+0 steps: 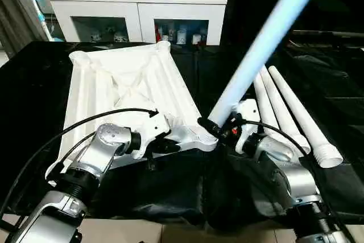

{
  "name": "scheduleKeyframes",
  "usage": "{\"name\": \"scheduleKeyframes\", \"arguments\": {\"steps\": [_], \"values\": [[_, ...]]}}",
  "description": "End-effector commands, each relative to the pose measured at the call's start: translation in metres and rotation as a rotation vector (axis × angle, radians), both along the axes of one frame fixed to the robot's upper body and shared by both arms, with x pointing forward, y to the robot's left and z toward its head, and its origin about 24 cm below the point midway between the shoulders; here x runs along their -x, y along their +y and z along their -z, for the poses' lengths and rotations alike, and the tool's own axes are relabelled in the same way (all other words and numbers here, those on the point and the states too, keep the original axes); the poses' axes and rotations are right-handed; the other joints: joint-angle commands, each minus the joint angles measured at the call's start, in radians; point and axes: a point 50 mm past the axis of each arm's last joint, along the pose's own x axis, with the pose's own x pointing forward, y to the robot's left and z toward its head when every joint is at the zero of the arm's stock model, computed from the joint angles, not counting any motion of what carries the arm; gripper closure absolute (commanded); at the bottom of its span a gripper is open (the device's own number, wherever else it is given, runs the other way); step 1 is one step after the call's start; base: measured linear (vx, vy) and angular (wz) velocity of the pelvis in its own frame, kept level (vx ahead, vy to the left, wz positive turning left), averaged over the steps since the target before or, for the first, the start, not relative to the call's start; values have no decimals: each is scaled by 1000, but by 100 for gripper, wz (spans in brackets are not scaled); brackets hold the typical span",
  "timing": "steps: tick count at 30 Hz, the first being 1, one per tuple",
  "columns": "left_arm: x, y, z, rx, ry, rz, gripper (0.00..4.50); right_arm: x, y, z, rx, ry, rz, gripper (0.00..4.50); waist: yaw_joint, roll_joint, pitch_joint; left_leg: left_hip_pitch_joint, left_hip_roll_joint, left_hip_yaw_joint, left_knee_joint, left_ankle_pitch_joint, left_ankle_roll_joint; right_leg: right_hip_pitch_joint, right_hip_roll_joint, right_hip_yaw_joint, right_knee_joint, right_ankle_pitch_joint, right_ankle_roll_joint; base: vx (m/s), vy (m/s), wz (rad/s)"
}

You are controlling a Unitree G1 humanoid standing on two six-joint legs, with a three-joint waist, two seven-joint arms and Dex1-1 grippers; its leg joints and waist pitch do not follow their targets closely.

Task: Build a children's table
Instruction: Insert table leg to table base

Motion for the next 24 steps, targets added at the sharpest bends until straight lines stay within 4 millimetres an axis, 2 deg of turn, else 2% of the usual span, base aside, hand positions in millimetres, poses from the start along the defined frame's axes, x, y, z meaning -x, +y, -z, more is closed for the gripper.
{"name": "scheduleKeyframes", "arguments": {"steps": [1, 2, 3, 6, 11, 12, 15, 17, 22, 23, 24], "values": [[-5, 8, -3, -20, -29, -53, 450, 9, 0, 21, 86, 128, -58, 264, 6, -11, -52, 8, 76, -30, -93, -217, 36, 35, -91, 41, -87, -185, -230, 0, 0, 0], [-5, 8, -3, -20, -29, -53, 450, 9, 1, 21, 102, 134, -78, 264, 6, -14, -52, 8, 77, -29, -93, -213, 37, 35, -91, 41, -87, -183, -229, 0, 0, 0], [-5, 8, -3, -21, -29, -53, 450, 10, 1, 22, 106, 156, -93, 264, 7, -11, -52, 8, 77, -29, -92, -212, 38, 34, -91, 42, -87, -183, -227, 0, 0, 0], [-4, 8, -2, -23, -28, -52, 450, 5, 3, 20, 104, 180, -99, 264, 7, -17, -53, 8, 76, -29, -92, -203, 43, 34, -91, 41, -85, -177, -230, 0, 0, 0], [-4, 8, -2, -19, -25, -50, 450, -6, 4, 16, 92, 228, -92, 264, 2, -21, -51, 8, 75, -30, -94, -222, 32, 34, -92, 40, -88, -217, -226, 0, 0, 0], [-3, 7, -2, -16, -23, -50, 450, -8, 4, 17, 96, 243, -92, 264, 3, -20, -51, 11, 77, -29, -94, -229, 28, 29, -92, 41, -90, -225, -222, 0, 0, 0], [-3, 7, -2, -14, -20, -50, 450, -9, 3, 21, 120, 274, -96, 264, 1, -20, -51, 12, 78, -31, -97, -251, 14, 28, -92, 41, -90, -235, -217, 0, 0, 0], [-3, 6, -1, -14, -19, -49, 450, -10, 1, 24, 137, 281, -94, 264, 0, -26, -51, 13, 79, -31, -98, -262, 10, 27, -92, 41, -90, -232, -218, 0, 0, 0], [-3, 5, 0, -10, -10, -45, 450, -10, 2, 27, 151, 290, -94, 264, 0, -25, -51, 15, 77, -32, -99, -290, -1, 26, -93, 42, -94, -267, -205, 0, 0, 0], [-2, 5, 0, -13, -7, -43, 450, -10, 3, 28, 153, 290, -94, 264, 0, -21, -52, 15, 78, -33, -99, -288, -2, 26, -93, 43, -93, -264, -206, 0, 0, 0], [-2, 5, 0, -13, -7, -43, 450, -10, 3, 28, 153, 290, -94, 264, -1, -24, -52, 14, 78, -33, -99, -284, -1, 27, -92, 42, -92, -254, -206, 0, 0, 0]]}}
